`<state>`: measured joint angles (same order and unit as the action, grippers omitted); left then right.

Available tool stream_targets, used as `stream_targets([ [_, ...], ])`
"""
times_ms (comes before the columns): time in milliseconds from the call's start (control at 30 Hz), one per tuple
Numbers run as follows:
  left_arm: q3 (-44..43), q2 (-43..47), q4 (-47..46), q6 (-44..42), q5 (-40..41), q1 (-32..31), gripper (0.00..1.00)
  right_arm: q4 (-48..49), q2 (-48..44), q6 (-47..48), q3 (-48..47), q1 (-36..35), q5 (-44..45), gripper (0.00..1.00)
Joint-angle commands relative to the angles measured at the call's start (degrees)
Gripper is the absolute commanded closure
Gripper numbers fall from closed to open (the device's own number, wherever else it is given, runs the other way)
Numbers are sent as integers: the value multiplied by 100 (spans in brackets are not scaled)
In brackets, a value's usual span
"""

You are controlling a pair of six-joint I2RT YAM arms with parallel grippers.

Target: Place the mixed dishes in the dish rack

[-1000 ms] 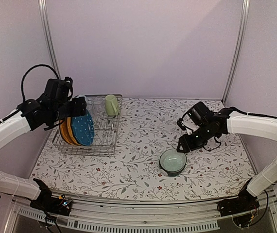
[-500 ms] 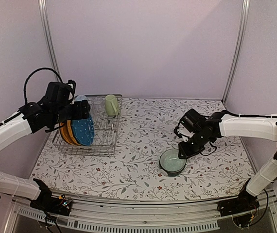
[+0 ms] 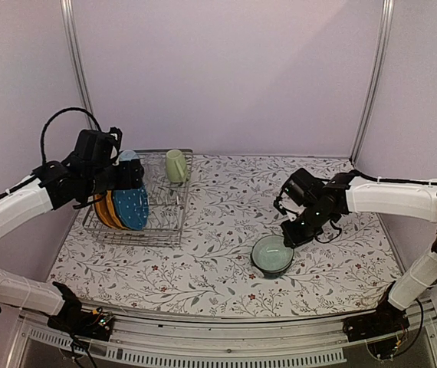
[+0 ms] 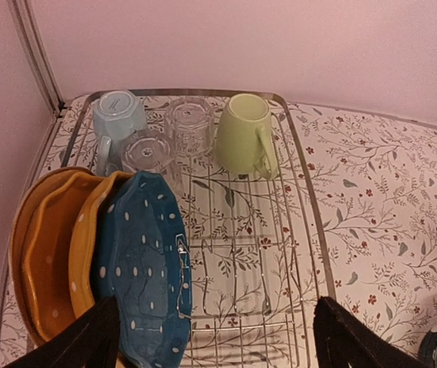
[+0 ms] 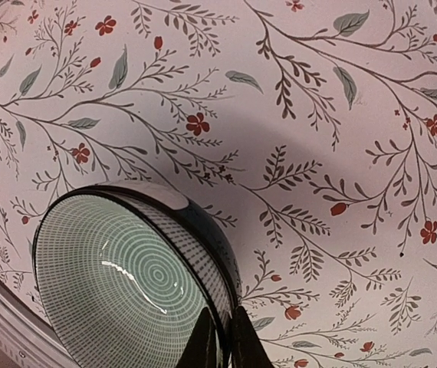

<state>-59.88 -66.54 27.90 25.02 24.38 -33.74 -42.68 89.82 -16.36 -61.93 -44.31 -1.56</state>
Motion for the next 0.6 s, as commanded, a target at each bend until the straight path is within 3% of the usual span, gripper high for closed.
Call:
stream_targets([
  [0,89,-67,-59,-84,-49,-6,13,-98,74,18,-189,-42,128,93],
  [200,99,-54,-40,-116,-8,-2,13,-116,112,35,-249,-42,126,100],
  [567,81,28,-109,-115,-554,-4,9,-194,-182,247,-735,-42,62,100],
])
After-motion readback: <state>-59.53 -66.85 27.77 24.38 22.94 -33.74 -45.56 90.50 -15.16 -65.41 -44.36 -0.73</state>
